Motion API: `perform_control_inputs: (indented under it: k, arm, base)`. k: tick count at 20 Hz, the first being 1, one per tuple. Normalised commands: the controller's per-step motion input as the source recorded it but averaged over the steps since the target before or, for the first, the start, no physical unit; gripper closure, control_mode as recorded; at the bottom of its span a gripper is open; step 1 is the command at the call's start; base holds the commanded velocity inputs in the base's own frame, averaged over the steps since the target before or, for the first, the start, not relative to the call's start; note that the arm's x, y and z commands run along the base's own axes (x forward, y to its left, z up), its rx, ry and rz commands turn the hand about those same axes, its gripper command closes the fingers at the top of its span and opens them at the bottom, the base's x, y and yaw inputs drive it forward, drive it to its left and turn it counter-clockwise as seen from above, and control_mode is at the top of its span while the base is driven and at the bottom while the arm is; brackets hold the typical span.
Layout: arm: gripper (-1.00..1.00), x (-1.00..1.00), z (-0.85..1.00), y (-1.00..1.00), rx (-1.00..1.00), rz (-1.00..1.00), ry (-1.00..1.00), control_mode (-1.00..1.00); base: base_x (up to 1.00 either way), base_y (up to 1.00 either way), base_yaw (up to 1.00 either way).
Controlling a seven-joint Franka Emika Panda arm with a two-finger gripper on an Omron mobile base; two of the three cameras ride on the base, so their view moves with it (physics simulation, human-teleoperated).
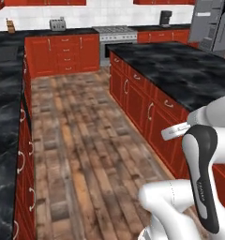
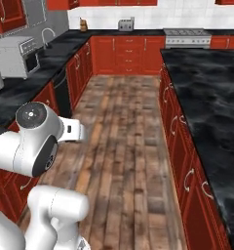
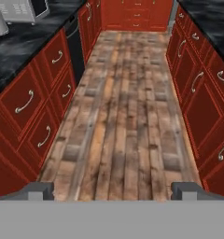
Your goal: Retrieve the apple and banana from the fridge and place them into the bowl on the dining table.
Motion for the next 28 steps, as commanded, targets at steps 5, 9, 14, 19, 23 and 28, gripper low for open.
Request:
perform_control_inputs:
  k: [5, 9, 14, 19, 23, 28]
  arm:
    - [-1.00, 0.00, 0.00, 0.00, 0.00, 0.00, 0.00, 1.00]
    - [-1.00, 0.00, 0.00, 0.00, 0.00, 0.00, 0.00, 1.00]
    - [-1.00, 0.00, 0.00, 0.00, 0.00, 0.00, 0.00, 1.00]
    - [-1.00, 0.00, 0.00, 0.00, 0.00, 0.00, 0.00, 1.00]
    - [-1.00, 0.00, 0.00, 0.00, 0.00, 0.00, 0.00, 1.00]
    - [-1.00, 0.00, 0.00, 0.00, 0.00, 0.00, 0.00, 1.00]
  base:
    - [1.00, 0.00, 0.00]
    - [1.00, -0.03, -0.01]
    - [1.00, -0.16, 0.00]
    - [1.00, -0.15, 0.00]
    - [1.00, -0.07, 0.00]
    - [1.00, -0.11, 0.00]
